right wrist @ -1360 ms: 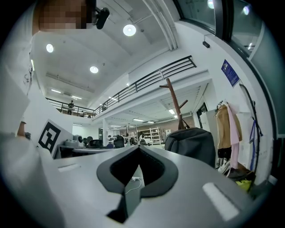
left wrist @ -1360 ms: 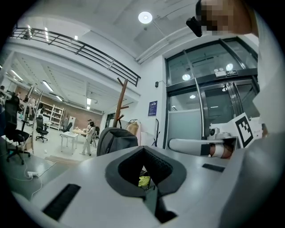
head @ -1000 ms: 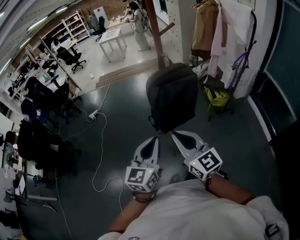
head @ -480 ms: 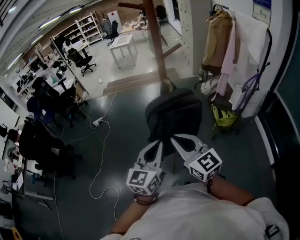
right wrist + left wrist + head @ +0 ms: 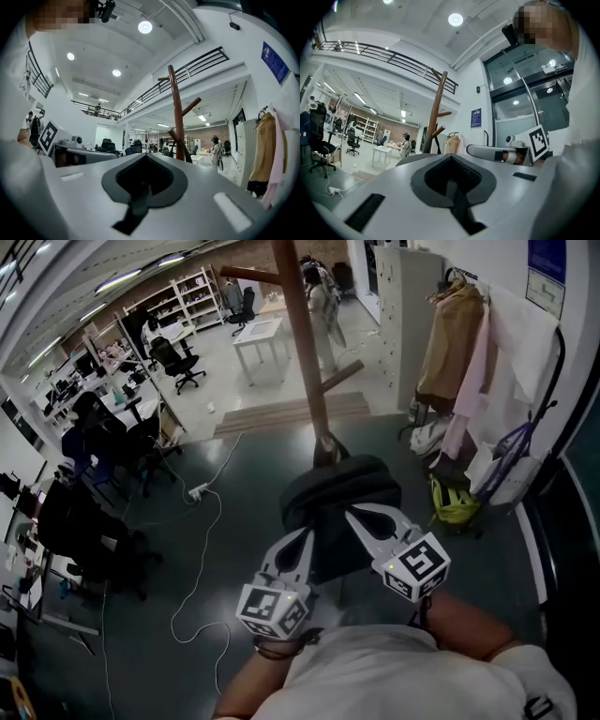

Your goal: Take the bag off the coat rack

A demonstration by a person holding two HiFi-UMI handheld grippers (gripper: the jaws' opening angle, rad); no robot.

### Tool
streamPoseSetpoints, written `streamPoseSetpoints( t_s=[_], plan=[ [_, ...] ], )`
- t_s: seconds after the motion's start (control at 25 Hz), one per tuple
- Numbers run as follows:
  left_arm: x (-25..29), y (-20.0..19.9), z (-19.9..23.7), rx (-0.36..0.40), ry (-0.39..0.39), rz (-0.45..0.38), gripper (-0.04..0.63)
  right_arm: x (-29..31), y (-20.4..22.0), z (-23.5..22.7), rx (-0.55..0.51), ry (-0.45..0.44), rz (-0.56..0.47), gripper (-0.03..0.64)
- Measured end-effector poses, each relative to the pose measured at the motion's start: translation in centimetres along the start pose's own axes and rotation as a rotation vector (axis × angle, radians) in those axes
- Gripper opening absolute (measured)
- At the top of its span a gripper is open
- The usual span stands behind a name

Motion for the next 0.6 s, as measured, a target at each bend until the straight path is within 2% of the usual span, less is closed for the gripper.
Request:
streamPoseSetpoints(
  t_s=[0.24,0.6],
  plan=[
    [2.7,-2.0,0.5,0.007,0.02,0.003,0.0,1.5,-2.8,-4.6,-0.032,0.011,0.004,0.011],
    [7.0,-4.2,2.0,0.016,0.069,0.0,0.0,4.3,-4.0,-9.1,-0.081,0.048,0.065,0.031]
  ],
)
Point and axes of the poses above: the fingertips, and each gripper's own axes: x forward along the fingers, z to its left, y out of its underside, the point moved 4 cm from there along -x, backward along the fingers, and after that the axes turned 13 degrees about -y, right-handed, at the moved point
